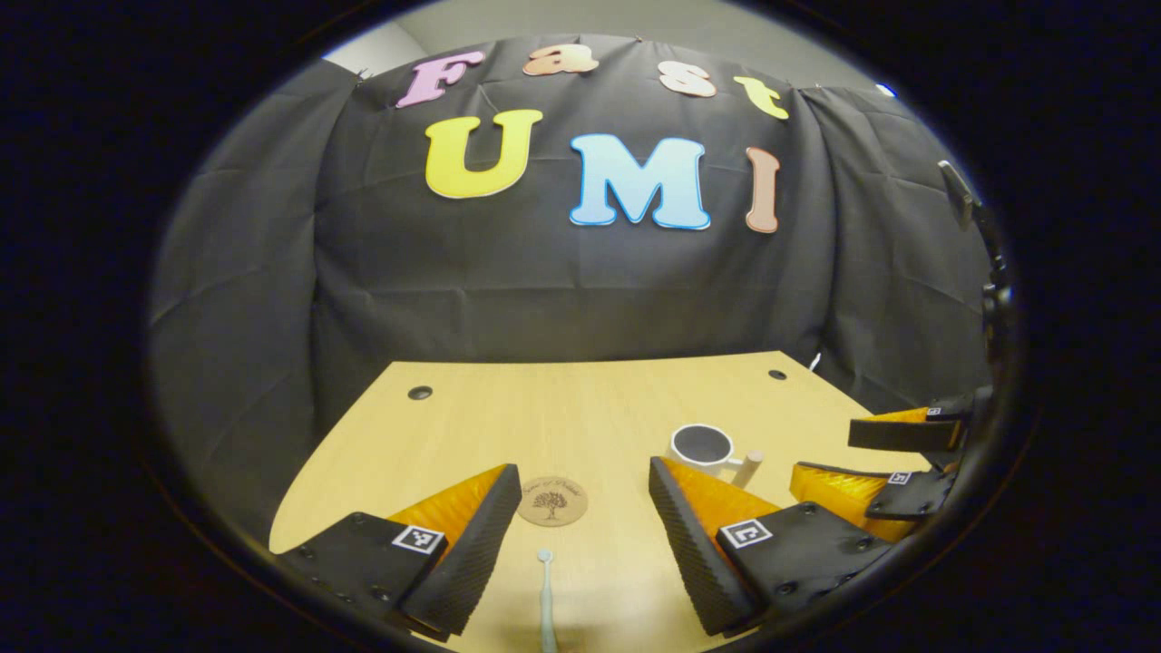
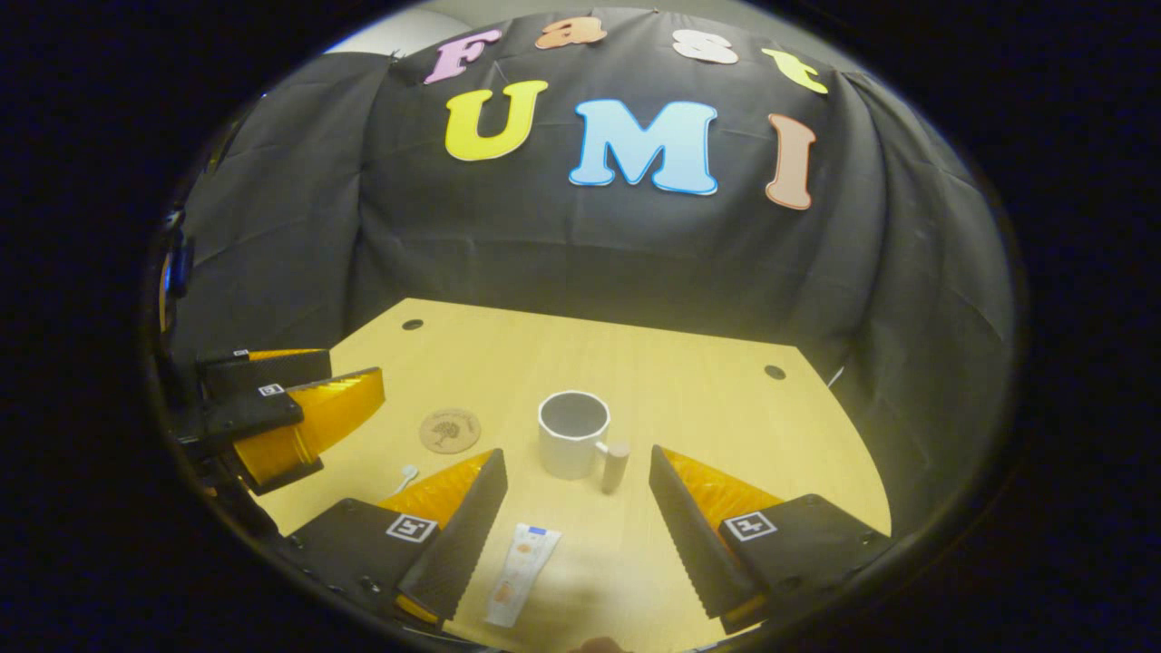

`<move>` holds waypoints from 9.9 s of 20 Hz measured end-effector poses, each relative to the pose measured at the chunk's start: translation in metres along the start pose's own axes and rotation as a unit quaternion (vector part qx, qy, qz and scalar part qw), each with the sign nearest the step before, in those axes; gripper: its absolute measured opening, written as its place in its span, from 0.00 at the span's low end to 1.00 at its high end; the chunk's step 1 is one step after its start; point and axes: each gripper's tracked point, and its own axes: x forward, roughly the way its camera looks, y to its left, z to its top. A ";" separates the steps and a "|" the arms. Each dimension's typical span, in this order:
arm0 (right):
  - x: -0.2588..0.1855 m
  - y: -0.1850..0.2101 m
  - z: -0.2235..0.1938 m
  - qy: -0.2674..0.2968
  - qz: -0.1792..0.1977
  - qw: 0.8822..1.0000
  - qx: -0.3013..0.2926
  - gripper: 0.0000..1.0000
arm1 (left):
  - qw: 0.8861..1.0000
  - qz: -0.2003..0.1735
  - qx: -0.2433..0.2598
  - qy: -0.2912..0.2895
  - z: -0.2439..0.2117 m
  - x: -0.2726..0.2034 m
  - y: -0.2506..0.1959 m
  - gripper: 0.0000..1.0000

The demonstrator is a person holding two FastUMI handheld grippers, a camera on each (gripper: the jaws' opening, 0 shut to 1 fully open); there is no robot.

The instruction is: Put the toothbrush and toothpaste on the desktop into the cup, then pick up the cup and place it on the coaster on the desktop.

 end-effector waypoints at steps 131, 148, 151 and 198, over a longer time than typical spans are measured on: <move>0.085 -0.037 0.044 -0.048 0.034 0.998 0.031 0.77 | 0.984 -0.084 -0.142 0.062 0.002 0.077 -0.057 0.08; 0.043 -0.090 0.003 -0.025 -0.074 0.990 0.114 0.77 | 0.959 -0.216 -0.098 -0.156 0.094 0.149 -0.110 0.07; 0.044 -0.090 0.000 -0.026 -0.074 0.991 0.112 0.77 | 0.958 -0.227 -0.087 -0.151 0.086 0.163 -0.121 0.08; 0.109 -0.063 -0.031 0.114 0.086 0.981 -0.129 1.00 | 0.993 -0.034 -0.067 -0.092 0.046 0.063 -0.017 0.93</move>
